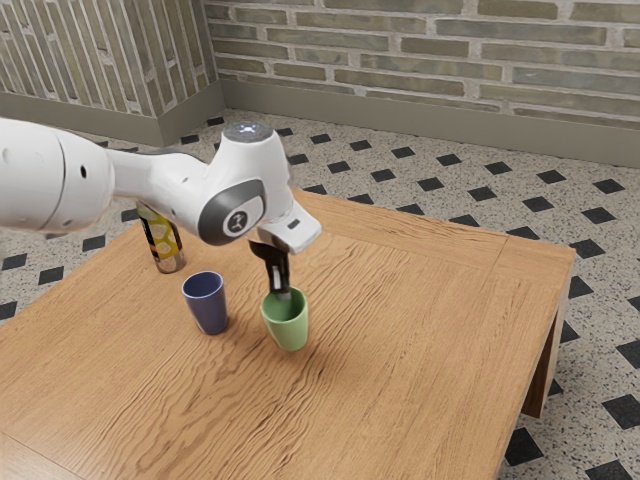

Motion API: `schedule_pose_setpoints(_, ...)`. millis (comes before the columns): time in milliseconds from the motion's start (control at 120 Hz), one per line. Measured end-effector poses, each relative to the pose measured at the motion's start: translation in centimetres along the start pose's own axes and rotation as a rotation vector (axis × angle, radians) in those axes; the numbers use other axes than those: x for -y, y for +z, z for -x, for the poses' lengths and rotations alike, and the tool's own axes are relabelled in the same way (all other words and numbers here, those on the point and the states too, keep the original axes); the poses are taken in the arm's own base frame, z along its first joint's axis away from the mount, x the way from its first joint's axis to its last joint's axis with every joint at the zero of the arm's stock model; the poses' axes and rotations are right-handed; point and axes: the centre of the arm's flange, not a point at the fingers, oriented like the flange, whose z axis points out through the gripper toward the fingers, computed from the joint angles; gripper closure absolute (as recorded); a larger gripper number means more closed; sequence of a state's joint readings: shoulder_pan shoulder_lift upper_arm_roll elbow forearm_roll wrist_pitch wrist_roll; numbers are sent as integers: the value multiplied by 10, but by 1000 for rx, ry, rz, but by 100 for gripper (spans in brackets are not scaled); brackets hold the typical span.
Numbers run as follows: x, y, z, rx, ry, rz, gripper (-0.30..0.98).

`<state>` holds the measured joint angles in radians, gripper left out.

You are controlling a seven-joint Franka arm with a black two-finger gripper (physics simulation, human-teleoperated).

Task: Place the right cup onto the left cup

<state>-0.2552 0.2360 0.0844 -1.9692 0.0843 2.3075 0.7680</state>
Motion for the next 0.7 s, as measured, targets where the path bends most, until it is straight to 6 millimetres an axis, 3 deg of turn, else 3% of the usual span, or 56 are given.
schedule_pose_setpoints(208, 17, -57, 25, -42, -63, -41, 79)
schedule_pose_setpoints(417, 40, -94, 68, -43, -146, -59, 79)
schedule_pose_setpoints(533, 50, -106, 93, -30, -190, -56, 79)
schedule_pose_setpoints(700, 64, -106, 124, 1, -247, -36, 79)
